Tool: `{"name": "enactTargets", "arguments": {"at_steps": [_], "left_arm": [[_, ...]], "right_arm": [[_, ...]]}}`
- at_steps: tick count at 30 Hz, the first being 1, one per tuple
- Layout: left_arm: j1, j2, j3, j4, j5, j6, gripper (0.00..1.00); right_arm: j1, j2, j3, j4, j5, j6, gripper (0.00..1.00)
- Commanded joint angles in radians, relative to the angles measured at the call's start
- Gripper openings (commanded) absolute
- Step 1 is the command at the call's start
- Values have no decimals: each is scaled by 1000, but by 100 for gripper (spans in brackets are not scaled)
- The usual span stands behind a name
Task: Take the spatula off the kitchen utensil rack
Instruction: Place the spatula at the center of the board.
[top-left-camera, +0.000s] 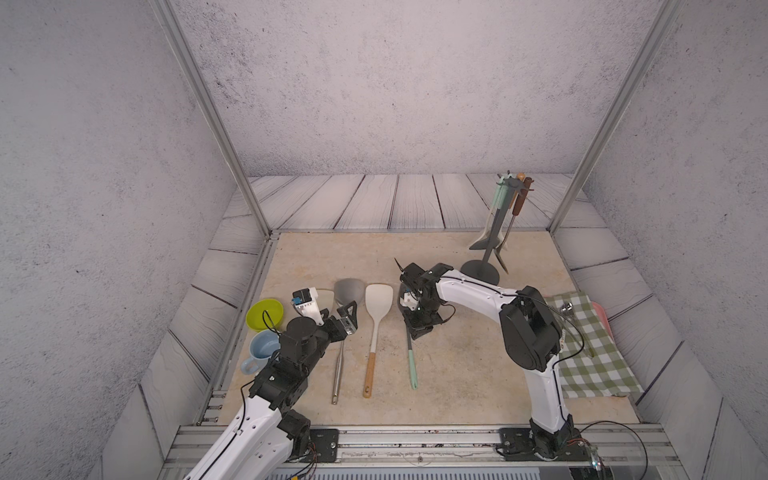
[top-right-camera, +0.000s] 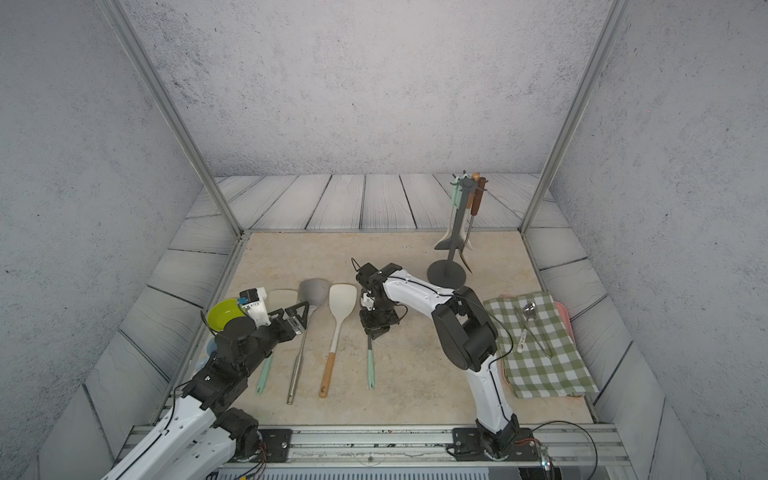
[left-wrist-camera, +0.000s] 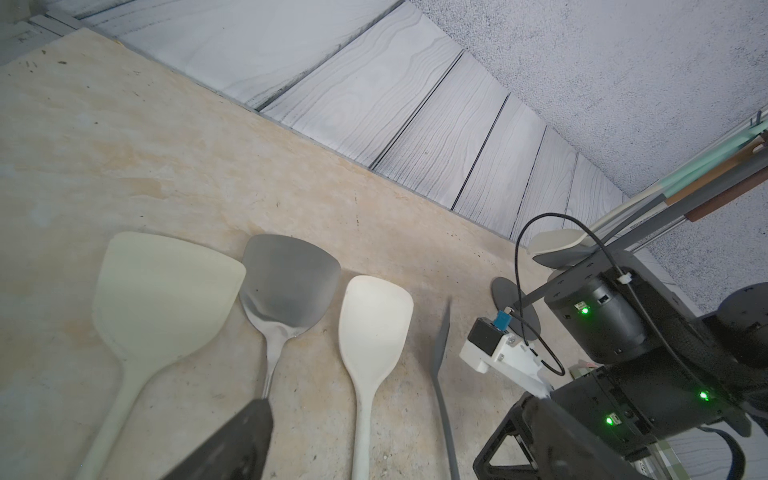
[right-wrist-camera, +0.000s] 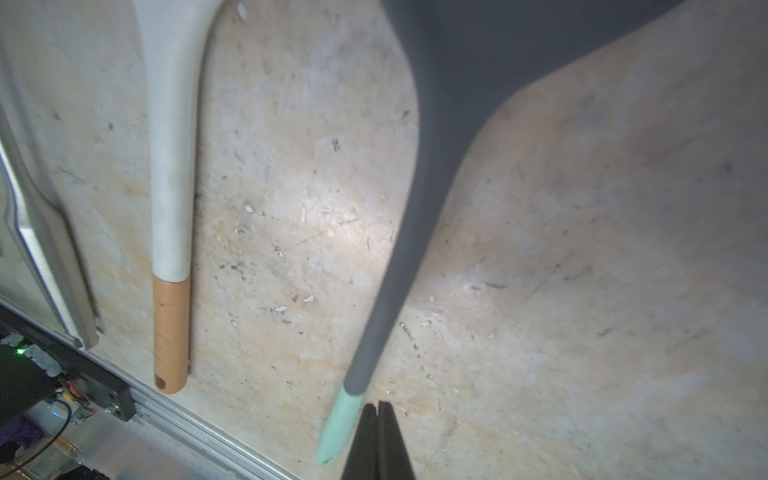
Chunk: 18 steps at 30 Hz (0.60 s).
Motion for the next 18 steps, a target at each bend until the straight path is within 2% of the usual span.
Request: {"name": "enactTargets", "arguments": {"at_steps": [1, 8, 13, 15, 18], "left_arm": [[-3, 5, -13, 20, -3, 17, 99], [-3, 17, -11, 27, 3, 12, 99], [-3, 19, -13, 30, 2, 12, 99], [-3, 22, -14, 32, 3, 12, 99], [-3, 31, -13, 34, 5, 11, 99]], "right_arm": [[15, 20, 28, -57, 19, -8, 0], [22, -7, -7, -16, 80, 48, 0], [28, -117, -130, 128, 86, 72, 42], [36, -144, -165, 169, 125, 72, 52], [51, -163, -195, 213, 206, 77, 56]]}}
